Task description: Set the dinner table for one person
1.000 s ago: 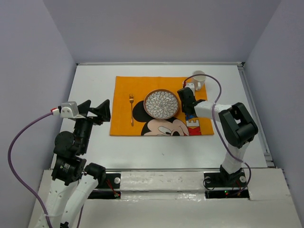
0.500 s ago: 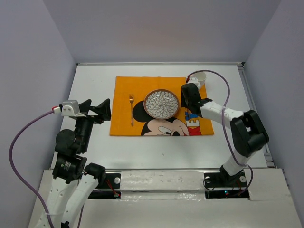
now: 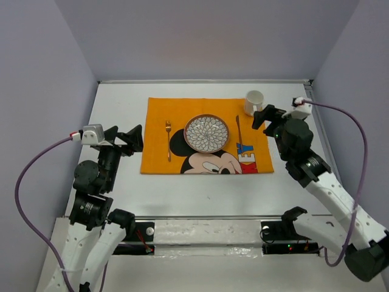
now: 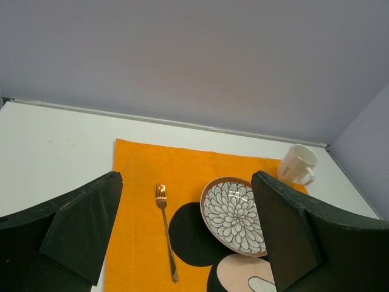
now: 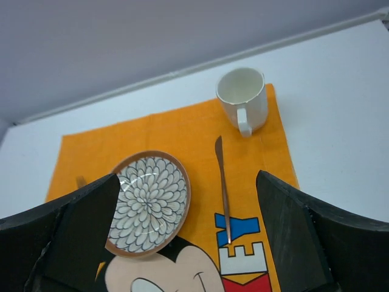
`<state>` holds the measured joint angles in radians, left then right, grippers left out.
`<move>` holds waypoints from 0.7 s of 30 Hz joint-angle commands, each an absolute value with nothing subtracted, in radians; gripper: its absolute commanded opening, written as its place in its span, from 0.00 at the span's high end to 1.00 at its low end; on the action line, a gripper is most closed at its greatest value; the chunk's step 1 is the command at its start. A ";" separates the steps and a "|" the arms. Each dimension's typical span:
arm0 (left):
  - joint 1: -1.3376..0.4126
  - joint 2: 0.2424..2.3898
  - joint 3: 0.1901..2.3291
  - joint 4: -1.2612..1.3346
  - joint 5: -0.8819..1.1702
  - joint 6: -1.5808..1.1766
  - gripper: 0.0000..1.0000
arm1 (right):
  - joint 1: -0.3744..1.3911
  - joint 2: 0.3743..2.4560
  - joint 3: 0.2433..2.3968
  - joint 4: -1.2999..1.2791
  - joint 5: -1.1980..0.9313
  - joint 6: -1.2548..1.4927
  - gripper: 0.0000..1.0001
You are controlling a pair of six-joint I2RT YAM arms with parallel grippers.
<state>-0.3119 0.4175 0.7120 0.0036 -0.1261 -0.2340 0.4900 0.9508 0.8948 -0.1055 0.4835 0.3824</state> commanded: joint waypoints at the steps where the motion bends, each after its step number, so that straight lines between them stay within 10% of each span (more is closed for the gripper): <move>1: -0.302 0.437 0.704 0.058 -0.112 -0.229 0.01 | 0.485 0.769 0.844 -0.113 0.512 0.422 0.00; 21: -0.253 0.469 0.696 0.071 -0.078 -0.230 0.01 | 0.485 0.331 0.772 -0.120 0.463 0.376 0.00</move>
